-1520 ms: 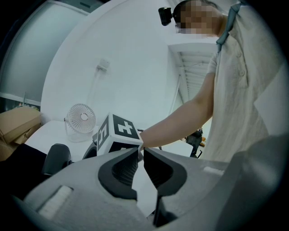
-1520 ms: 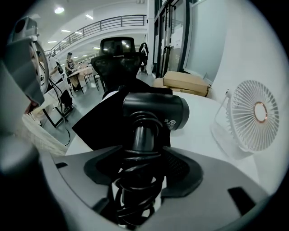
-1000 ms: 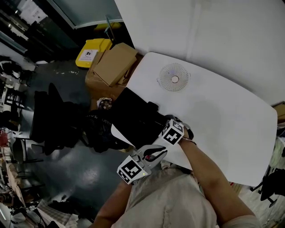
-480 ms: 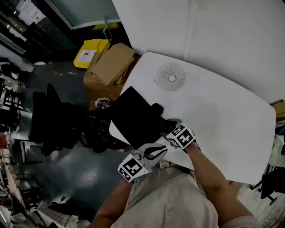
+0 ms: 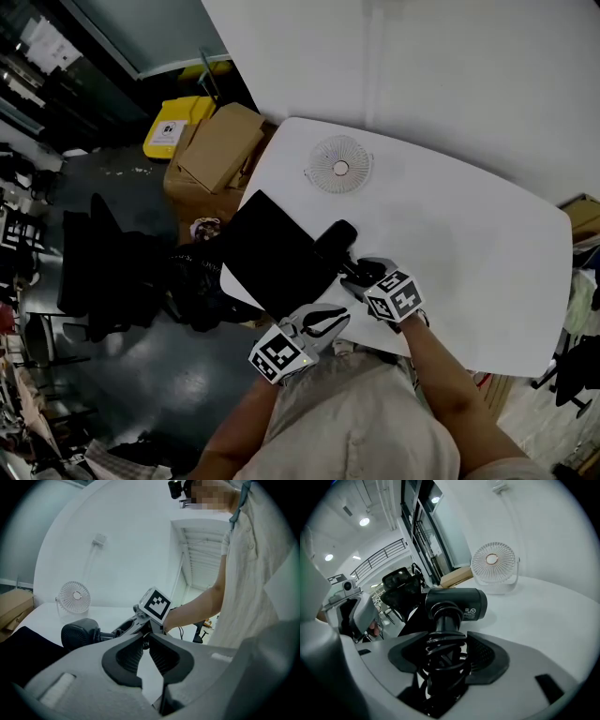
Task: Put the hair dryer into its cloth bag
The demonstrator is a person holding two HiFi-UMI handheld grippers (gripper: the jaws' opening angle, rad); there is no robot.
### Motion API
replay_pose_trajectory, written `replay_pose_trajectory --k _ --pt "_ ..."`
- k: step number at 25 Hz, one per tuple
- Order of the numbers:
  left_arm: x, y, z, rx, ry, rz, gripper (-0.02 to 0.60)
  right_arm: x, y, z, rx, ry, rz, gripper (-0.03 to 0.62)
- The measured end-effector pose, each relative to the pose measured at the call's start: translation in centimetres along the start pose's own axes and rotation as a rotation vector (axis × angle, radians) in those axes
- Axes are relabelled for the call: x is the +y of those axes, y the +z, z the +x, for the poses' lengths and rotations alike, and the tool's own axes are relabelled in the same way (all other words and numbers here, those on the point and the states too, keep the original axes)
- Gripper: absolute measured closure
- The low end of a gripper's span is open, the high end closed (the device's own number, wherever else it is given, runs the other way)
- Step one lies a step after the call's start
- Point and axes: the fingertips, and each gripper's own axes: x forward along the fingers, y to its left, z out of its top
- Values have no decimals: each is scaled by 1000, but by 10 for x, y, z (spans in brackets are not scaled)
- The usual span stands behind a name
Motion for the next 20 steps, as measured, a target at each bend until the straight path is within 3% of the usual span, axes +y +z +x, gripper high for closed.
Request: replay_pose_trajectory --k 5,11,15,18,20 --pt "3 -4 5 34 28 21 556 -11 -7 -23 -46 -41 40 329" --pt "40 -31 -2 134 220 15 546 -29 -20 -51 -72 -101 65 329" --pt "72 -52 -13 198 354 -40 541 -38 -29 -66 -86 -131 83 329" --pt "85 -68 -14 259 390 -75 466 -43 -34 -75 -99 -151 98 329" --pt "89 -76 -11 296 397 -76 465 -45 -36 -79 -110 -161 110 329"
